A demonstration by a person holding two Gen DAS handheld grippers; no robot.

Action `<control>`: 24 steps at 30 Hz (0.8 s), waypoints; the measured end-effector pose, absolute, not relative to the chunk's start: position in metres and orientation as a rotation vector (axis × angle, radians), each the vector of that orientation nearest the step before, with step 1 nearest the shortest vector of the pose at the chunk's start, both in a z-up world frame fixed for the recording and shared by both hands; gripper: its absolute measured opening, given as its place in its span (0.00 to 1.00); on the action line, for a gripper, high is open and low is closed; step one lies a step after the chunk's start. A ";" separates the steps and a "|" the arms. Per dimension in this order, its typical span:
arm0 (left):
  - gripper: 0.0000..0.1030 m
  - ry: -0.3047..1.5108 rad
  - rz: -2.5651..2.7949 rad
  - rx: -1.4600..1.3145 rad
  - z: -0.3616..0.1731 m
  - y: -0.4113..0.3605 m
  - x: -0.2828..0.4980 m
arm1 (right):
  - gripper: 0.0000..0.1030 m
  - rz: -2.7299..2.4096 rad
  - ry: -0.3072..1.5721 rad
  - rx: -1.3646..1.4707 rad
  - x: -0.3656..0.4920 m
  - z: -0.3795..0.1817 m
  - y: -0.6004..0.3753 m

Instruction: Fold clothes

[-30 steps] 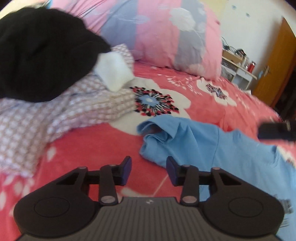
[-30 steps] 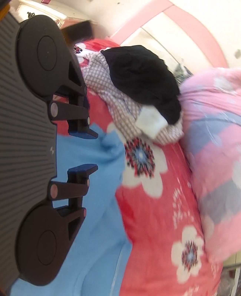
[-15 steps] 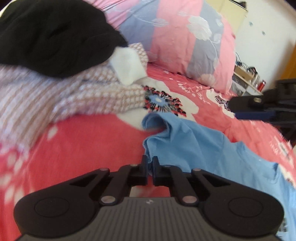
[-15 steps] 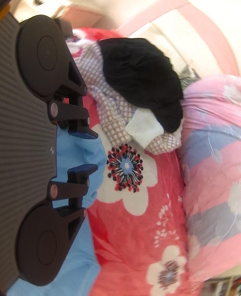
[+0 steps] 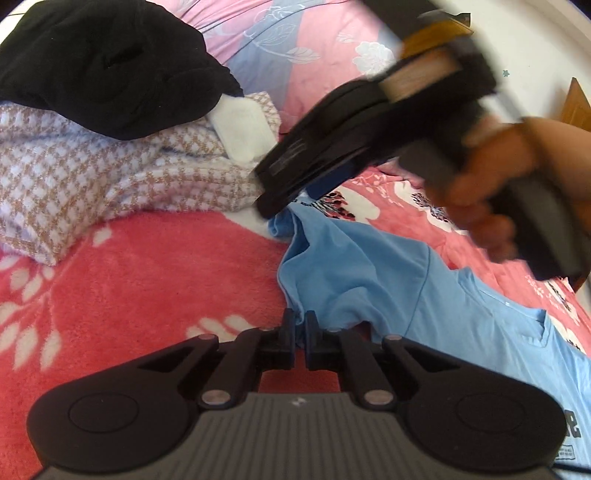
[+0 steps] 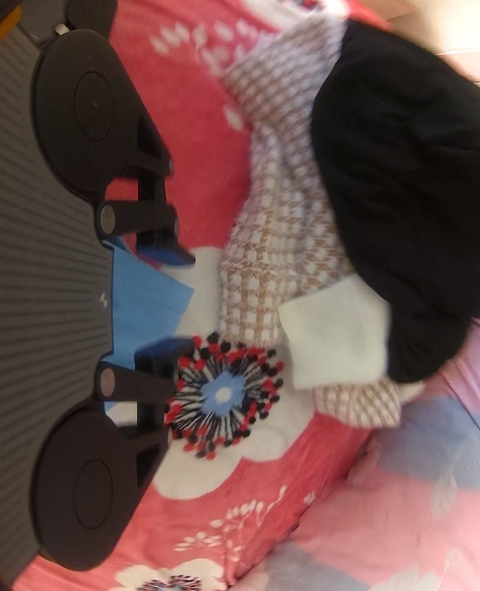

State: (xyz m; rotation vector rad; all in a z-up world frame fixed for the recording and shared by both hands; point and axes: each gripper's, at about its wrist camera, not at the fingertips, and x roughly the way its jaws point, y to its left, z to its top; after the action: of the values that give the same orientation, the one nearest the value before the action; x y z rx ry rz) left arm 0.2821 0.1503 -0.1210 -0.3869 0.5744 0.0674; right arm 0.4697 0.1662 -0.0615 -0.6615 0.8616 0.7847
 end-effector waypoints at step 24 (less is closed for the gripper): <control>0.05 0.477 -0.194 -0.352 -0.116 0.136 0.270 | 0.06 0.429 0.675 0.907 0.416 -0.121 -0.101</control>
State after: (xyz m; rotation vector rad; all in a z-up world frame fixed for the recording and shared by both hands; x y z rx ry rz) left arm 0.2703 0.1365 -0.1164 -0.3521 0.4770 -0.1941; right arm 0.4158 -0.1006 -0.1213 0.9068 0.6746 0.4292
